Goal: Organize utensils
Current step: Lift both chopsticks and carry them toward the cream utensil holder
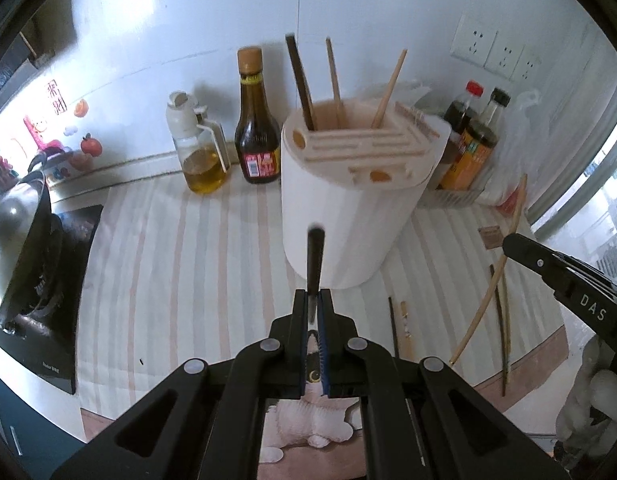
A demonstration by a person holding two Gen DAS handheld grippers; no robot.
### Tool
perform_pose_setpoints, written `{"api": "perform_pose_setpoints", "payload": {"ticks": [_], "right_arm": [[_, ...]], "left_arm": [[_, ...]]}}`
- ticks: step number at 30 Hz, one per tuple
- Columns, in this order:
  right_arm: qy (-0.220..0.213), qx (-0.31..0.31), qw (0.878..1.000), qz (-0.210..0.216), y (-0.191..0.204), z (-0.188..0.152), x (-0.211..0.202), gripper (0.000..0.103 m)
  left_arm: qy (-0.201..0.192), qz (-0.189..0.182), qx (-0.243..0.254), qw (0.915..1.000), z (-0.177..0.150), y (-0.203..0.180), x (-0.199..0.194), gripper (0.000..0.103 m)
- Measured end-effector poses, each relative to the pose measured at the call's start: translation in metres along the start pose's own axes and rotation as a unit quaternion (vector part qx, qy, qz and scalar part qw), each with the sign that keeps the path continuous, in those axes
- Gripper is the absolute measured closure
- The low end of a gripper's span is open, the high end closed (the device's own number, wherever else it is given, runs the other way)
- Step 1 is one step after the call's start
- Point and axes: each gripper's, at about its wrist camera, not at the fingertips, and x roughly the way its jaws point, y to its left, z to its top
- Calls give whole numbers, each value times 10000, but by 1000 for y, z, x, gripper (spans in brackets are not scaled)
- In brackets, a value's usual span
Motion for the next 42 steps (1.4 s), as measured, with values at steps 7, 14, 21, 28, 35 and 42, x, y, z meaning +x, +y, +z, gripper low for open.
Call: {"api": "perform_pose_setpoints", "payload": {"ticks": [7,14,21,28,35,42], "right_arm": [[-207,-142,9995,192,12,19,-20,97],[-263,-266,9988,330,24,34,-27,97],[168,75,9994,282,1,16,5,97],[827,457,9955,-68,-37,-6,51,97],[1303,807,9873,-405,-75,-22,84,97],[1496,937,9829,-516,-93,-30,94,97]], "left_arm": [[-371,-142,-39,9992,11,-2,-33,103],[-502,-438,-392,9970,15,13,-35,98],[466,-675,-1472,9857,-11,56,49,56],[1463,-369,-948,9840,-31,23,146,56],[1934,264,-126,9807,-53,-18,207,96],[2009,398,50,9788,-83,-18,196,97]]}}
